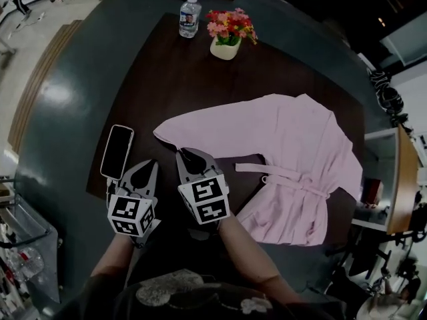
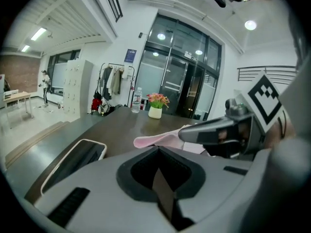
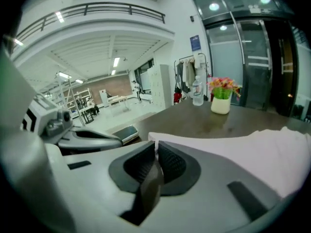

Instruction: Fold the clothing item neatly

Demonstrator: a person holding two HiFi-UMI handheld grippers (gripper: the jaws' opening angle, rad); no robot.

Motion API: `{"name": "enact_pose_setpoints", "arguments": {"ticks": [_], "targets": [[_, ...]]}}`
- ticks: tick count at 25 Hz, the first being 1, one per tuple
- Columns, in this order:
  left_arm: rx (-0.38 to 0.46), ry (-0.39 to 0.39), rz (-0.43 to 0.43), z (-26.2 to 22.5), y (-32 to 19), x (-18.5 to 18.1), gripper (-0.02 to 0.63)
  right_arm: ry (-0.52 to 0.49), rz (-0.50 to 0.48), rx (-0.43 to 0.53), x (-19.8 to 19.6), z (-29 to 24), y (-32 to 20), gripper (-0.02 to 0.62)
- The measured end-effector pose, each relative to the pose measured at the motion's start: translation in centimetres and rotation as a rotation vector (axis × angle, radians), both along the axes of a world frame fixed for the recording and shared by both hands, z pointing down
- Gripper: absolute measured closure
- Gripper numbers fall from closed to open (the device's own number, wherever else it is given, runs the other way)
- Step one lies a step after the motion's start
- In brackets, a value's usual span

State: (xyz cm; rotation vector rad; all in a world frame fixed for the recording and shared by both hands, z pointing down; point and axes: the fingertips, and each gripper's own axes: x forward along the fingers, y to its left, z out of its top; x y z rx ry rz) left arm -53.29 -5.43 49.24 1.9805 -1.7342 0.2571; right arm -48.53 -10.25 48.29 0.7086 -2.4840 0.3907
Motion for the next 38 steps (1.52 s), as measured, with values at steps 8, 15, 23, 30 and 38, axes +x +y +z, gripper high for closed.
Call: {"name": "enact_pose_setpoints", "arguments": {"ticks": [8, 15, 23, 30, 38], "targets": [[0.055, -0.039, 0.082, -1.7, -2.7, 9.0, 0.597, -0.127, 0.234, 0.087, 14.3, -6.0, -4.8, 0.581], [0.085, -0.059, 0.173, -4.2, -5.3, 21.0, 0.597, -0.162, 0.457, 0.083, 32.1, -7.5, -8.1, 0.581], [0.117, -0.227, 0.231, -5.9, -6.2, 29.8, 0.597, -0.239, 0.529, -0.098, 43.8, -2.5, -8.7, 0.581], [0.114, -0.281, 0.214, -6.2, -6.9, 32.6, 0.597, -0.296, 0.402, -0.042, 44.4, -4.8, -10.5, 0.581], [0.125, -0.222, 0.349, -5.3, -10.3, 34.8, 0.597, -0.295, 0.619, 0.109, 54.0, -9.6, -14.5, 0.581]]}}
